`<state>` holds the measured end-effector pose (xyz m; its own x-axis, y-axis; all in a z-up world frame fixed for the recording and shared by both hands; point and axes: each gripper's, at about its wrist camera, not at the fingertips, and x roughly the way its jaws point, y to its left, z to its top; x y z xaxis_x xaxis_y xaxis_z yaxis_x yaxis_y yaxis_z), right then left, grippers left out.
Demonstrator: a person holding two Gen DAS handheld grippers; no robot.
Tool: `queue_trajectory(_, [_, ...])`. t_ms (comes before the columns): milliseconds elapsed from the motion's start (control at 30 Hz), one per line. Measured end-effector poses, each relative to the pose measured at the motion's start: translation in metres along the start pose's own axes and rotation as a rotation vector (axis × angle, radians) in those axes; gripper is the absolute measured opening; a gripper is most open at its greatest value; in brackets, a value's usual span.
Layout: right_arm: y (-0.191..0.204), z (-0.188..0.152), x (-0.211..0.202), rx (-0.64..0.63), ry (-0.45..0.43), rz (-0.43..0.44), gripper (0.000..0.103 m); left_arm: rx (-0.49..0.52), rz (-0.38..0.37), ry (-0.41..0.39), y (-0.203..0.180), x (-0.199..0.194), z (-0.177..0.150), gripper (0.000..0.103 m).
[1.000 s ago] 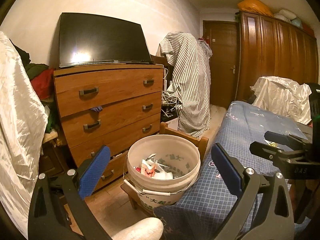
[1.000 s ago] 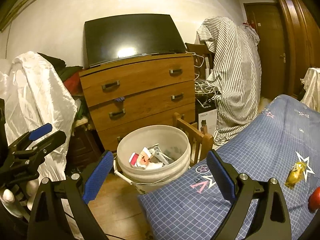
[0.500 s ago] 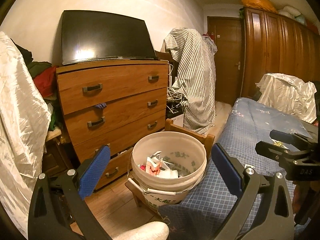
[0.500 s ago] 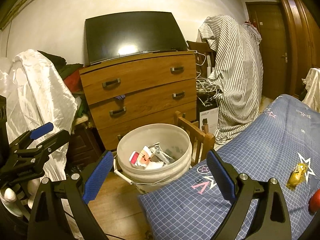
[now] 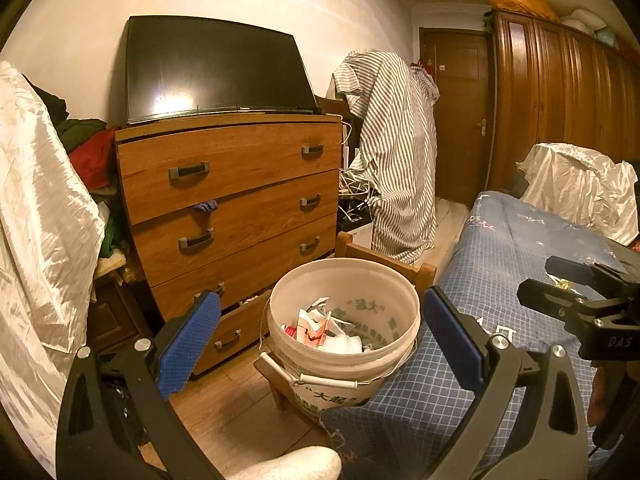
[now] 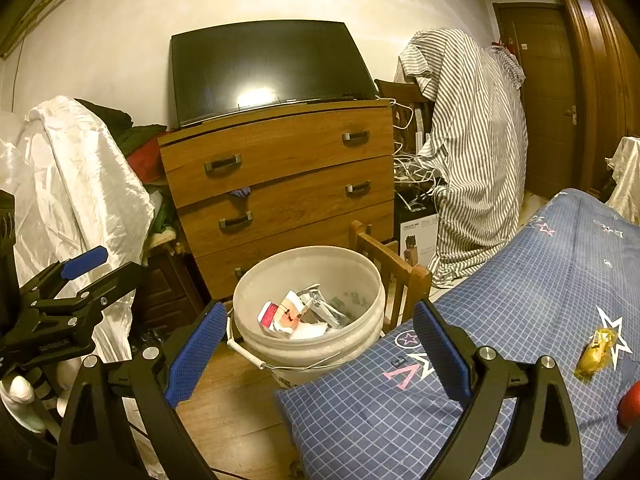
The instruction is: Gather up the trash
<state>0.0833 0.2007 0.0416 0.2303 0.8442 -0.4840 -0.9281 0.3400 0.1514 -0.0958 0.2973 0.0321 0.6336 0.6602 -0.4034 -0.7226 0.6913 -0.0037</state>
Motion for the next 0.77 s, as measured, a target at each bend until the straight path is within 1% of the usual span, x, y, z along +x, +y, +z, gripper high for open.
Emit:
queue_trajectory(400, [-0.003, -0.004, 0.005, -0.002, 0.01, 0.008, 0.094, 0.001, 0.004, 0.009, 0.003, 0.006, 0.001, 0.097])
queue_trajectory(500, [-0.003, -0.003, 0.005, -0.007, 0.013, 0.01, 0.094, -0.019, 0.008, 0.007, 0.007, 0.008, 0.003, 0.097])
queue_trajectory(567, [-0.003, -0.001, 0.005, -0.009, 0.014, 0.01, 0.094, -0.025, 0.013, 0.016, 0.01, 0.013, 0.003, 0.097])
queue_trajectory(667, [-0.003, 0.0, 0.003, -0.011, 0.012, 0.007, 0.094, -0.017, 0.034, 0.049, 0.009, 0.02, 0.003, 0.097])
queue_trajectory(767, [-0.004, 0.0, 0.001, -0.01, 0.01, 0.005, 0.094, -0.019, 0.035, 0.054, 0.01, 0.021, 0.002, 0.097])
